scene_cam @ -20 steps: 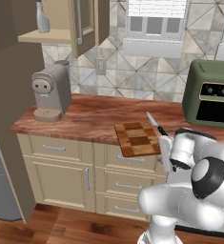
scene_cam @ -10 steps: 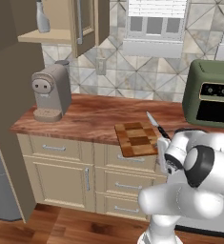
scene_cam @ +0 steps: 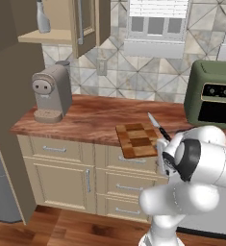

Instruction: Move the cutting board and knife to the sink. Then move spray from the cabinet to the counter.

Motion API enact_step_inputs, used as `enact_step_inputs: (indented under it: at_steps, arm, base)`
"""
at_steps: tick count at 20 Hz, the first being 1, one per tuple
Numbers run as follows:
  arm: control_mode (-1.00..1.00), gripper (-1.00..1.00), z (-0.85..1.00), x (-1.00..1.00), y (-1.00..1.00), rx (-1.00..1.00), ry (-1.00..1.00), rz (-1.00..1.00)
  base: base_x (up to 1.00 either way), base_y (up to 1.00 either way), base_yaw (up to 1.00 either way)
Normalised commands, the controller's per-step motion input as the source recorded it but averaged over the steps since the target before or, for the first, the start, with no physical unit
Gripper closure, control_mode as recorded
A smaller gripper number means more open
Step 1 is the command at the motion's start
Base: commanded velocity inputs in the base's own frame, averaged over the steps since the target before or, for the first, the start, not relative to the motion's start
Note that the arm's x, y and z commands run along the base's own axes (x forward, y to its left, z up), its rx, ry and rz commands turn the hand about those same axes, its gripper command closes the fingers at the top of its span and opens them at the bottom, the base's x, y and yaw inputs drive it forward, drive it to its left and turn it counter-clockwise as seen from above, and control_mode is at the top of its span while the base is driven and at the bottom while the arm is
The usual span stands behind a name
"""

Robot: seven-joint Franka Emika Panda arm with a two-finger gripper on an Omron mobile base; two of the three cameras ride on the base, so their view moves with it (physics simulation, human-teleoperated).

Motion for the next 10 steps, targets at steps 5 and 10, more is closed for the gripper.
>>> enact_step_inputs:
  at_steps: [5,10]
  arm:
    - [-1.00,-1.00,-0.06,0.19,0.00,0.00,0.02,-0.05]
    - [-1.00,-1.00,-0.11,0.19,0.00,0.00,0.01,-0.05]
  base:
    - [0.00,0.00,0.00]
    - [0.00,0.00,0.00]
